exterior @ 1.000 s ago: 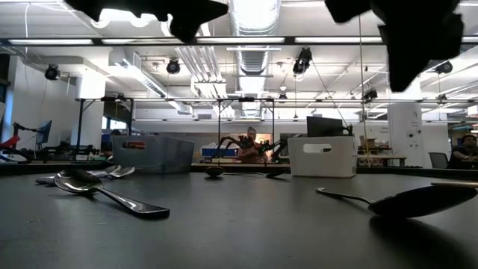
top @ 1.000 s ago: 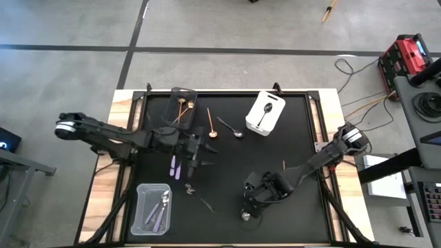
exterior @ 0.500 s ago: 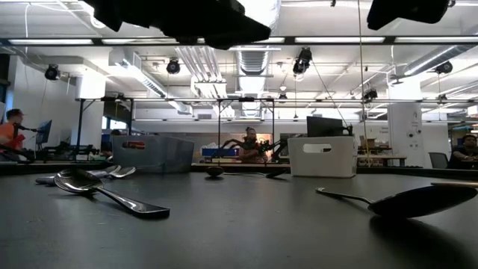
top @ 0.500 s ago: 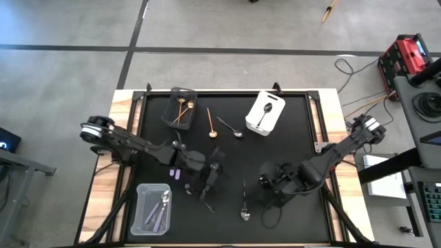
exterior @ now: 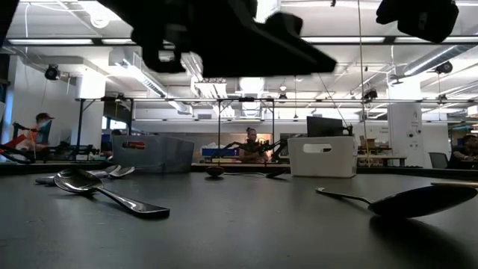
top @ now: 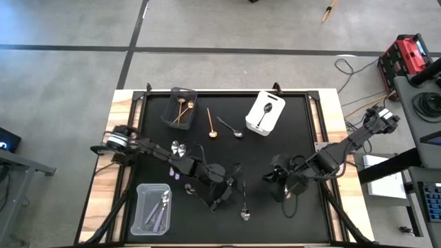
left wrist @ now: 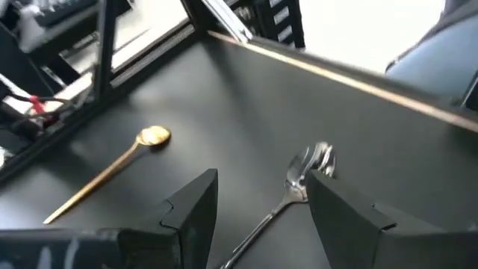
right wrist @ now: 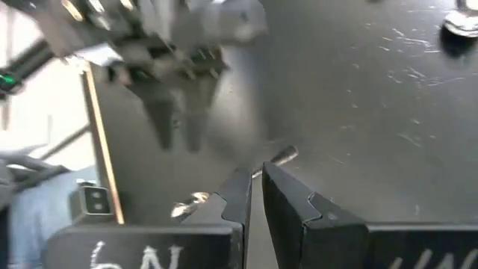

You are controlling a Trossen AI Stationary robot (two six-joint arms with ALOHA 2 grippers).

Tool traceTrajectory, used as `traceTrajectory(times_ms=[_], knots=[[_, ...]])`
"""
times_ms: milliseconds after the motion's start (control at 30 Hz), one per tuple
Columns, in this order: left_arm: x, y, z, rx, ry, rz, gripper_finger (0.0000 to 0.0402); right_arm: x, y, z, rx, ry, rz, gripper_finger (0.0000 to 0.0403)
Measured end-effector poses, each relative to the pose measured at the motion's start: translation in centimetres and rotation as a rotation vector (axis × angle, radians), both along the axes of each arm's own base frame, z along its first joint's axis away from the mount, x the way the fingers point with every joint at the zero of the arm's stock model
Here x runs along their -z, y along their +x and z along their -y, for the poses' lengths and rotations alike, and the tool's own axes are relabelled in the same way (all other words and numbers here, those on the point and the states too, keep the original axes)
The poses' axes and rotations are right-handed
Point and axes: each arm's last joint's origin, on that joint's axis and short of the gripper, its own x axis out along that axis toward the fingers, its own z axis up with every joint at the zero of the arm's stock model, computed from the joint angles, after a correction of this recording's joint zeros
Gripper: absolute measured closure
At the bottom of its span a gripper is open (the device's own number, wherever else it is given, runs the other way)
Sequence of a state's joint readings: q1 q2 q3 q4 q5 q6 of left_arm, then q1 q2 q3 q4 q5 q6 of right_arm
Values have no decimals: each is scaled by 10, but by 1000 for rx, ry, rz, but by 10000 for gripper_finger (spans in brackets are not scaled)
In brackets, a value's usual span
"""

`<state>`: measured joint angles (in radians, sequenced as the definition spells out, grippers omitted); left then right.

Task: Sort silverware by color (type)
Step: Put the black spoon into the white bin

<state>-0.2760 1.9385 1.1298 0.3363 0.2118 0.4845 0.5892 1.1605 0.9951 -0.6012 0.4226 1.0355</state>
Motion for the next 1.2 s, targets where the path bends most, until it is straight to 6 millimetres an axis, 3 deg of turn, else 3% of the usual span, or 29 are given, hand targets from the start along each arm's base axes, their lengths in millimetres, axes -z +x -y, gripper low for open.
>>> traceTrajectory(times_ms=[333,733,933,1200], knots=[[37,32,6,93,35,-64,214,-3,-13,9,7,43,97,376],[69,53,-10,165,29,-193,214,-5,-11,8,1,42,124,376],[74,55,-12,175,24,-188,218,-5,-11,8,2,41,125,376],[75,58,-27,124,1,-199,258,-5,-11,9,17,28,134,376]])
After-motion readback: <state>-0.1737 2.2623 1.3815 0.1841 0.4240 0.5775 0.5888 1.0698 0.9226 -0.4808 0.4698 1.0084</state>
